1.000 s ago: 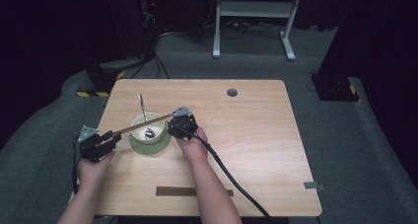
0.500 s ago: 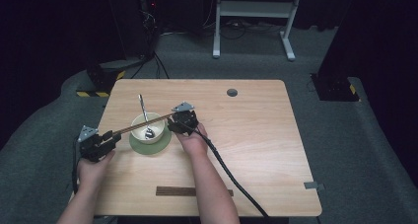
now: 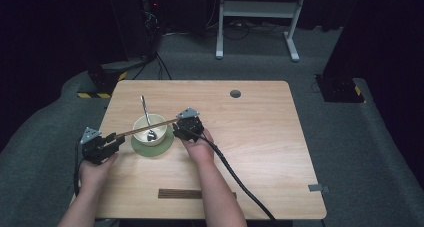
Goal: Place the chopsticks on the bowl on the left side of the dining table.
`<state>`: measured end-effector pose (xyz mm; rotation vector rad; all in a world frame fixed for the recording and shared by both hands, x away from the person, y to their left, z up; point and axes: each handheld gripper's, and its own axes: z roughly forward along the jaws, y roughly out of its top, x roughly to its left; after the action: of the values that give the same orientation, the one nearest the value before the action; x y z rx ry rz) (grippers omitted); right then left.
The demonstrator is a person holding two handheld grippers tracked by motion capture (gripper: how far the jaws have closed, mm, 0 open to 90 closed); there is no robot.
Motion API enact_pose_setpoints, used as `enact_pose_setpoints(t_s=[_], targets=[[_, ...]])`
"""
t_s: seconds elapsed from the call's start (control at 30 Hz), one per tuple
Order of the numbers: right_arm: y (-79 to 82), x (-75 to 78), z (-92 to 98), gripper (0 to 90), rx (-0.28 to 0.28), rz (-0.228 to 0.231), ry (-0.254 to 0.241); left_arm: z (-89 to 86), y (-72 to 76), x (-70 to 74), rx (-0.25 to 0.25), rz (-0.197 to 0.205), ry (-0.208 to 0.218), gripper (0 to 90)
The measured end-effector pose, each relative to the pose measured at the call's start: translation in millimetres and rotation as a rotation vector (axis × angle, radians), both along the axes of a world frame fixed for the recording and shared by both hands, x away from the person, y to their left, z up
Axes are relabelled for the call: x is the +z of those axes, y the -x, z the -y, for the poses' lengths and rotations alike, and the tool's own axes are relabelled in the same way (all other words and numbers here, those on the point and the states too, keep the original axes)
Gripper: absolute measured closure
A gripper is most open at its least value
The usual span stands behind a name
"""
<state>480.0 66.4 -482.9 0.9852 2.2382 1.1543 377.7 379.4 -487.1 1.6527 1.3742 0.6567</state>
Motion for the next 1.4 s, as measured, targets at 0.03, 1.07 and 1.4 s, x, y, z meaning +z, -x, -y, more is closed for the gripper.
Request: enact_pose_setpoints(t_s=[0.03,1.07,1.4], targets=[[2.8,-0.9,1.2,45.3,-0.003,-0.005,-0.006,-0.3,0.1,0.1,0.000,0.001,0.004,55.3],[34.9,2.3,15.2,58.1,-0.086,0.016,0.026,-2.7,6.1,-0.9,0.036,0.013,-0.094,51.9],[39.2,0.7,13.3,65.4,-0.124,0.047,0.054,-3.8,1.5,-3.2,0.059,0.002,-0.087,58.0]])
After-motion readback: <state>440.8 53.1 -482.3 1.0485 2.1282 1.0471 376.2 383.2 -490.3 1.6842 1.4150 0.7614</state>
